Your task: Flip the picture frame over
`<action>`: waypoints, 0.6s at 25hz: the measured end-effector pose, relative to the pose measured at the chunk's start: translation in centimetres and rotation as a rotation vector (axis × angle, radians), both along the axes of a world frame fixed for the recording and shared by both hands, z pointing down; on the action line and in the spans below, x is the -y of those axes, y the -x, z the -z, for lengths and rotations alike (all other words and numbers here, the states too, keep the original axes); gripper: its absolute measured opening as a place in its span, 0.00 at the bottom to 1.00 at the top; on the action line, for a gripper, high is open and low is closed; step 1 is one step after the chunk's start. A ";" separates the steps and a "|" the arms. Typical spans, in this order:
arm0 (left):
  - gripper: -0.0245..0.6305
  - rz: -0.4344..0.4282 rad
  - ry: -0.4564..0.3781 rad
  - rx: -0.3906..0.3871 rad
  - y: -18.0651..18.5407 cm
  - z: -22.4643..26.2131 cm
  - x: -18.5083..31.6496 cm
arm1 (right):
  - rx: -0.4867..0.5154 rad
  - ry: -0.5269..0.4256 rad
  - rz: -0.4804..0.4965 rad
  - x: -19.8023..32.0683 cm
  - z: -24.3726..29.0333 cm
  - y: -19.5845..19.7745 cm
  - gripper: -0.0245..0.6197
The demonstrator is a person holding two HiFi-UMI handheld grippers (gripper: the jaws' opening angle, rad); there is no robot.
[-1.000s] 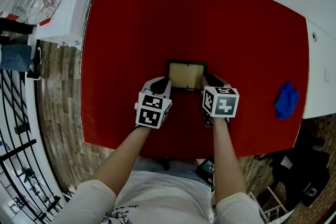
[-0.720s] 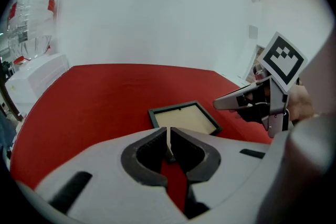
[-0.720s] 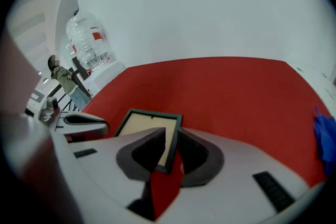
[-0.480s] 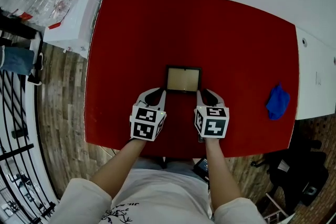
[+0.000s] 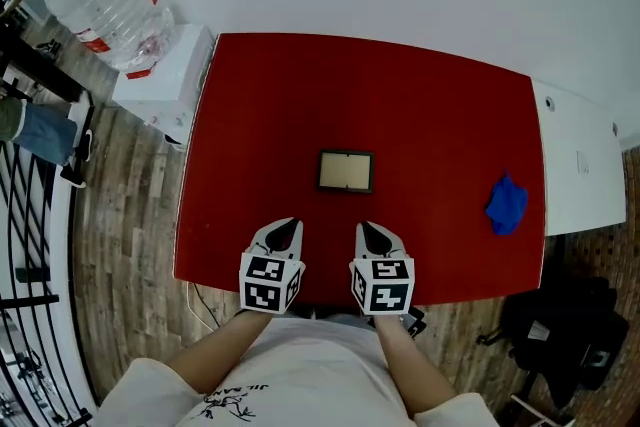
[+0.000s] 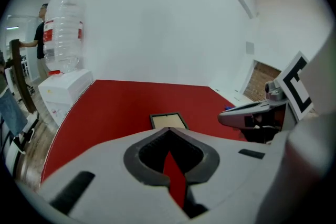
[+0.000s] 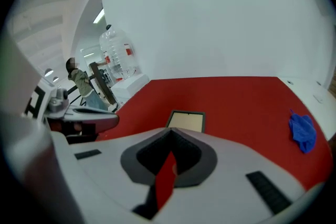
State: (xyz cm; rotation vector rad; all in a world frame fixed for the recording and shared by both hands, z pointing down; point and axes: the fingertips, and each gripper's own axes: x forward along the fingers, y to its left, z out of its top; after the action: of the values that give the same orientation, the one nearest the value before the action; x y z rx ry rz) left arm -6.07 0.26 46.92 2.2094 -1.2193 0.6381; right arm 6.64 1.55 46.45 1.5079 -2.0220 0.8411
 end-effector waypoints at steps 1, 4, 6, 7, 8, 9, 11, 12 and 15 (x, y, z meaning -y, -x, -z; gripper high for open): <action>0.05 0.011 0.003 -0.005 0.3 0.2 -0.8 | 0.010 -0.008 -0.006 -0.7 0.6 0.4 0.05; 0.05 0.043 0.009 -0.025 0.5 0.8 -2.5 | 0.018 -0.024 0.000 -2.3 1.7 1.3 0.05; 0.05 0.055 -0.010 -0.023 0.4 1.4 -2.8 | 0.006 -0.035 0.016 -2.9 2.0 1.6 0.05; 0.05 0.053 -0.024 -0.018 0.4 1.7 -2.8 | -0.003 -0.041 0.022 -3.1 2.1 1.6 0.05; 0.05 0.047 -0.039 -0.012 0.3 2.0 -2.8 | -0.013 -0.046 0.026 -3.3 2.2 1.5 0.05; 0.05 0.041 -0.053 -0.005 0.2 2.3 -2.8 | -0.020 -0.049 0.029 -3.5 2.2 1.4 0.05; 0.05 0.041 -0.076 0.004 0.4 2.7 -3.0 | -0.027 -0.055 0.027 -3.8 2.2 1.3 0.05; 0.05 0.046 -0.084 0.007 0.6 2.9 -3.1 | -0.029 -0.058 0.024 -4.0 2.3 1.2 0.05; 0.05 0.053 -0.099 0.016 0.9 3.2 -3.7 | -0.035 -0.072 0.018 -4.3 2.7 1.3 0.05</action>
State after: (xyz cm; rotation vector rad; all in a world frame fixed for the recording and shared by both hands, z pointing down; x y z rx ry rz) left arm -7.01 3.94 43.69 2.2477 -1.3392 0.5871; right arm 5.38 5.84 43.78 1.5301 -2.0577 0.7371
